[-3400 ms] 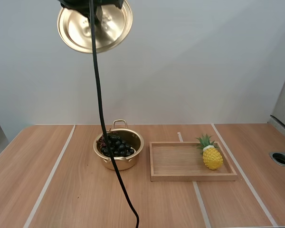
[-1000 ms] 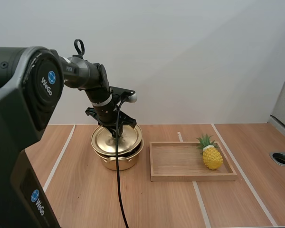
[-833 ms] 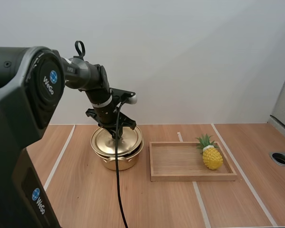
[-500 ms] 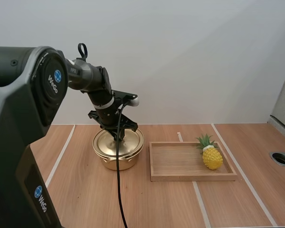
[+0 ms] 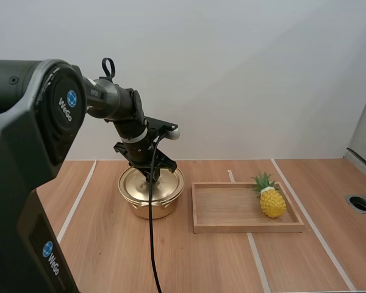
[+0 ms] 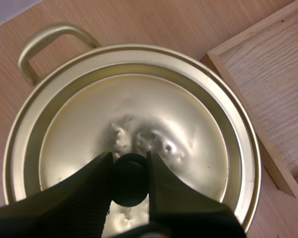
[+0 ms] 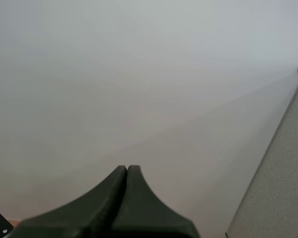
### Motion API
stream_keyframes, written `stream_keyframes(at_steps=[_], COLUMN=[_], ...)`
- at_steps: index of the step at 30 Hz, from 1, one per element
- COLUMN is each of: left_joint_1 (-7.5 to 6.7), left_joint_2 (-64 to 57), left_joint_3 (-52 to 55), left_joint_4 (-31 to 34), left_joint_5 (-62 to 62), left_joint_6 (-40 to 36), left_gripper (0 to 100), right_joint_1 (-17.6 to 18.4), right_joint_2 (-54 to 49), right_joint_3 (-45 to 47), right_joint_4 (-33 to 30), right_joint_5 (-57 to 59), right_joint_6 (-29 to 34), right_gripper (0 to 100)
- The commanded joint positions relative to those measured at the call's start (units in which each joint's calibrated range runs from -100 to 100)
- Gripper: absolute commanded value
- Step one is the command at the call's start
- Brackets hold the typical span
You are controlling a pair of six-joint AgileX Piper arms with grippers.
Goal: Open the pot, put the grape inside, and close it
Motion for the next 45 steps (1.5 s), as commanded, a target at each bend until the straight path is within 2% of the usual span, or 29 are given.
stream_keyframes(at_steps=[1, 15, 16, 19, 25, 27, 36, 45], left_joint_1=[0.29, 0.29, 0.29, 0.22, 0.22, 0.22, 0.22, 0.22], left_joint_2=[2.11, 2.11, 2.11, 2.11, 0.89, -0.05, -4.75, -11.35], left_joint_3=[3.40, 4.09, 4.09, 3.96, 3.96, 3.96, -0.26, -9.90], left_joint_4=[4.35, 4.22, 4.22, 4.22, 4.22, 4.22, 3.80, -0.93], left_joint_5=[2.43, 1.00, 1.01, 0.82, 0.02, -0.65, -1.59, -2.16], left_joint_6=[-0.21, -1.84, -2.62, -2.81, -0.74, -0.11, -0.52, -2.20], left_gripper=[0, 0, 3, 22, 86, 100, 100, 100], right_joint_1=[-0.23, -0.23, -0.23, -0.23, -0.23, -0.23, -0.23, -0.23], right_joint_2=[-0.70, -0.70, -0.70, -0.70, -0.70, -0.70, -0.70, -0.70], right_joint_3=[-0.50, -0.50, -0.50, -0.50, -0.50, -0.50, -0.50, -0.50], right_joint_4=[-0.61, -0.61, -0.61, -0.61, -0.61, -0.61, -0.61, -0.61], right_joint_5=[-0.36, -0.36, -0.36, -0.36, -0.36, -0.36, -0.36, -0.36], right_joint_6=[0.24, 0.24, 0.24, 0.24, 0.24, 0.24, 0.24, 0.24], right_gripper=[0, 0, 0, 0, 0, 0, 0, 0])
